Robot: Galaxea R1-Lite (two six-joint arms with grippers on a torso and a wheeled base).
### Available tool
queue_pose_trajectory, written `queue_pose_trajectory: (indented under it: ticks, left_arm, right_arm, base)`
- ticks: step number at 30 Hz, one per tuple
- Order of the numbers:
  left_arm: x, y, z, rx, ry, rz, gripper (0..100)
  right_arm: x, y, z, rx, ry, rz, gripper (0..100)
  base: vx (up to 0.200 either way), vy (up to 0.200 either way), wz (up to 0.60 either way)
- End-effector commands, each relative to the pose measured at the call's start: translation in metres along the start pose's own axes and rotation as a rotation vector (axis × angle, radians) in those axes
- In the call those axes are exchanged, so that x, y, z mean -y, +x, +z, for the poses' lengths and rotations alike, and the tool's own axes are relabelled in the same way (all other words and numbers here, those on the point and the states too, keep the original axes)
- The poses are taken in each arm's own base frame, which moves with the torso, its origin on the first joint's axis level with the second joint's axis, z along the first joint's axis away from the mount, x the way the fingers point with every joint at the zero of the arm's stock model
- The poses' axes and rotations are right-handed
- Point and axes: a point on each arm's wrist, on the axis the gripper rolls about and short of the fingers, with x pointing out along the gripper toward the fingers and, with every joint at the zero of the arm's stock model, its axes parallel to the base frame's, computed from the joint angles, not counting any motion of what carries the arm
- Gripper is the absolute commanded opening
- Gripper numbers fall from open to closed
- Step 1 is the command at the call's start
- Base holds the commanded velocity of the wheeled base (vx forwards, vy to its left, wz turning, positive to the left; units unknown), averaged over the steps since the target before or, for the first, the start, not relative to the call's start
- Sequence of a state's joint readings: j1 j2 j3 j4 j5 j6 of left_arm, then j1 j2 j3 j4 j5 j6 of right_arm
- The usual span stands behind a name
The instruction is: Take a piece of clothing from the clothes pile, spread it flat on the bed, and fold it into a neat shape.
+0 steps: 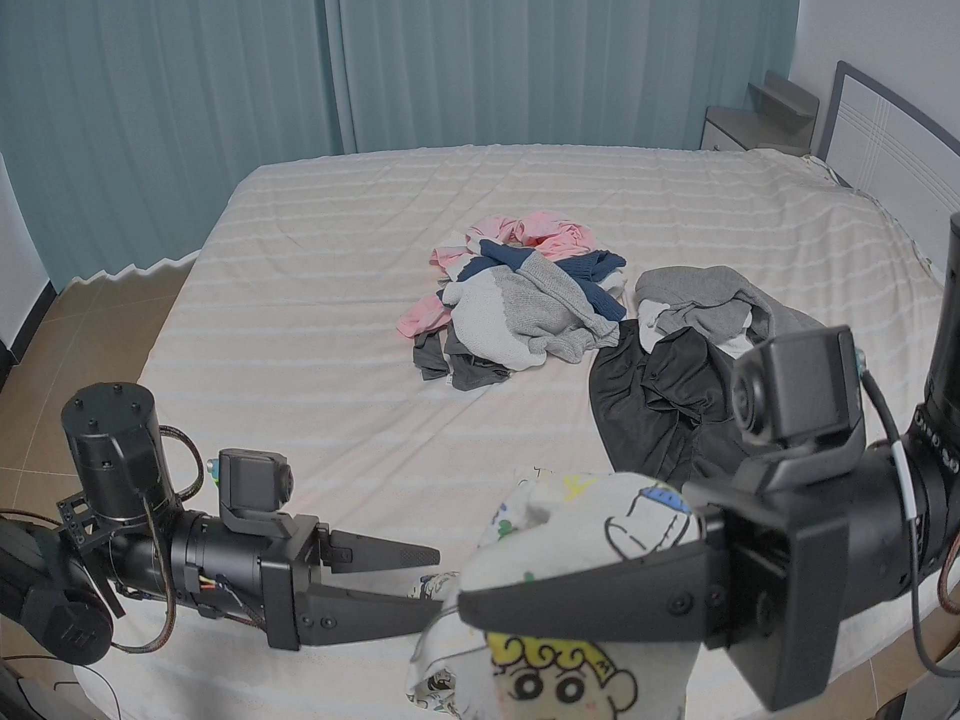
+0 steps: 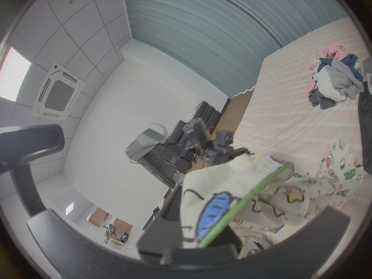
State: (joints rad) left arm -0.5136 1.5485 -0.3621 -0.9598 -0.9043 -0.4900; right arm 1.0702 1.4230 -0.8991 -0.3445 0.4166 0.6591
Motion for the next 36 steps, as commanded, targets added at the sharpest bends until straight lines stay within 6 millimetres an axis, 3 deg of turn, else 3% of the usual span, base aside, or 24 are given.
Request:
queue_pose_trajectory:
  ticks: [1, 9, 13, 15, 19, 24, 36]
  left_arm:
    - [0.029, -0.003, -0.007, -0.012, 0.022, -0.081, 100]
    - [0.059, -0.025, -0.023, -0.001, -0.002, -0.143, 100]
    - [0.058, -0.028, -0.024, -0.013, -0.005, -0.160, 100]
    - [0.054, -0.030, -0.022, 0.004, -0.003, -0.132, 100]
    - [0.023, -0.027, -0.018, 0.038, 0.023, 0.014, 100]
    - [-0.015, -0.006, -0.011, 0.063, 0.055, 0.227, 100]
    - [-0.022, 0.024, 0.007, 0.107, 0.123, 0.243, 100]
  right_arm:
    - [0.018, -0.004, 0.008, 0.036, 0.007, -0.066, 0]
    - [0.039, -0.011, 0.025, 0.105, -0.038, -0.144, 0]
    - [0.041, -0.013, 0.028, 0.110, -0.040, -0.137, 0]
    - [0.040, -0.014, 0.027, 0.100, -0.040, -0.123, 0]
    - [0.032, -0.016, 0.025, 0.093, -0.052, -0.091, 0]
    - [0.028, -0.014, 0.022, 0.077, -0.054, -0.076, 0]
    - [0.027, -0.012, 0.020, 0.067, -0.054, -0.068, 0]
  base:
    - [0.000, 0.000, 0.00]
    - [0.000, 0.000, 0.00]
    - [0.000, 0.000, 0.00]
    - [0.000, 0.000, 0.00]
    - [0.000, 0.000, 0.00]
    - [0.000, 0.000, 0.00]
    - [0.000, 0.000, 0.00]
